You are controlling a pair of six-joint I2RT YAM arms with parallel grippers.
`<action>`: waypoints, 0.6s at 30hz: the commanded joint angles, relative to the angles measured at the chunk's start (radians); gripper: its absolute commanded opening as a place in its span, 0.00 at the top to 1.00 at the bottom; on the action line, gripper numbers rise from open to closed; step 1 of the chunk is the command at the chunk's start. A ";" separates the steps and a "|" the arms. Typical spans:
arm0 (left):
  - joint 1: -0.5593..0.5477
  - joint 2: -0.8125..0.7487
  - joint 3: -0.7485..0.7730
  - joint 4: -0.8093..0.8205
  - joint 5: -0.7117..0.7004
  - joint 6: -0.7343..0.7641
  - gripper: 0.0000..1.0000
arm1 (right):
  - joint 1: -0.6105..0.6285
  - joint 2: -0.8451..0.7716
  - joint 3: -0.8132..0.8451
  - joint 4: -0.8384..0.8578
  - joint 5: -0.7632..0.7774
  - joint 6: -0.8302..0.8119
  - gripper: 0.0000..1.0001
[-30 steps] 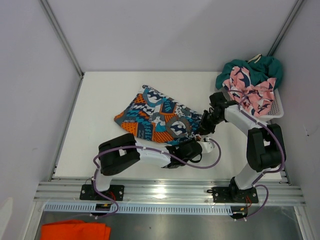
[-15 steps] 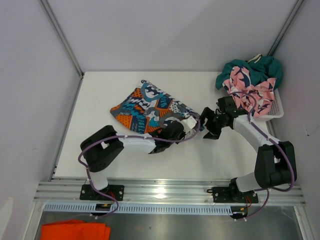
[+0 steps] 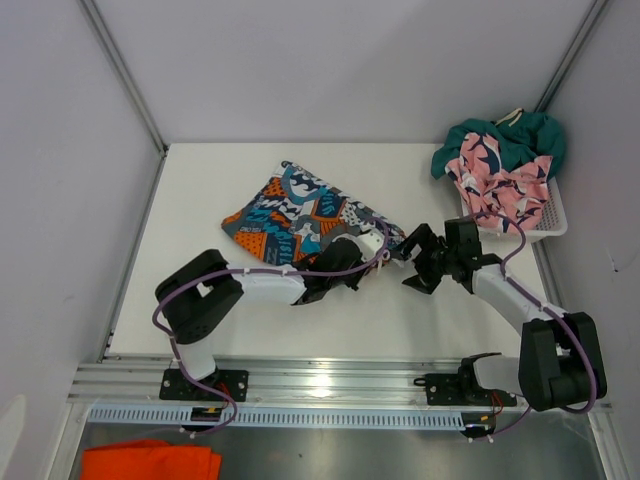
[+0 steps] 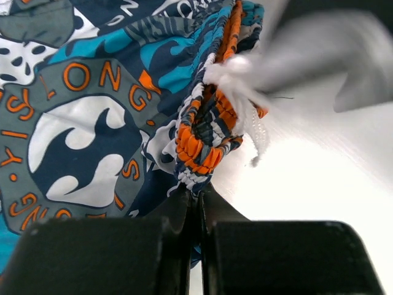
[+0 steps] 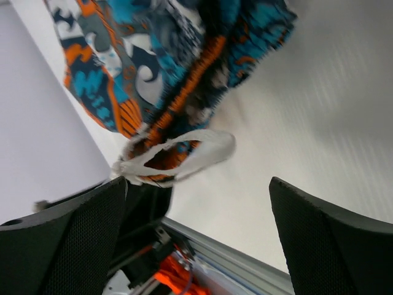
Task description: Fold and stack the shorts
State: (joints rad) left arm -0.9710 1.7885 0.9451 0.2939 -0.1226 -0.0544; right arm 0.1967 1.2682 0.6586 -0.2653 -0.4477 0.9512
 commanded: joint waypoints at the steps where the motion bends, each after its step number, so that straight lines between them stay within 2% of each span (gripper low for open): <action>1: 0.000 -0.063 -0.022 0.079 0.049 -0.044 1.00 | -0.009 -0.023 -0.017 0.167 0.026 0.142 0.01; 6: -0.001 -0.072 -0.037 0.099 0.051 -0.059 1.00 | -0.010 -0.018 -0.085 0.302 0.023 0.294 0.01; 18: -0.001 -0.090 -0.051 0.142 0.075 -0.090 1.00 | 0.003 0.075 -0.159 0.509 0.078 0.396 0.02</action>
State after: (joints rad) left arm -0.9710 1.7515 0.9031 0.3565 -0.0750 -0.1139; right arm 0.1936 1.3209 0.5106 0.1223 -0.4023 1.2938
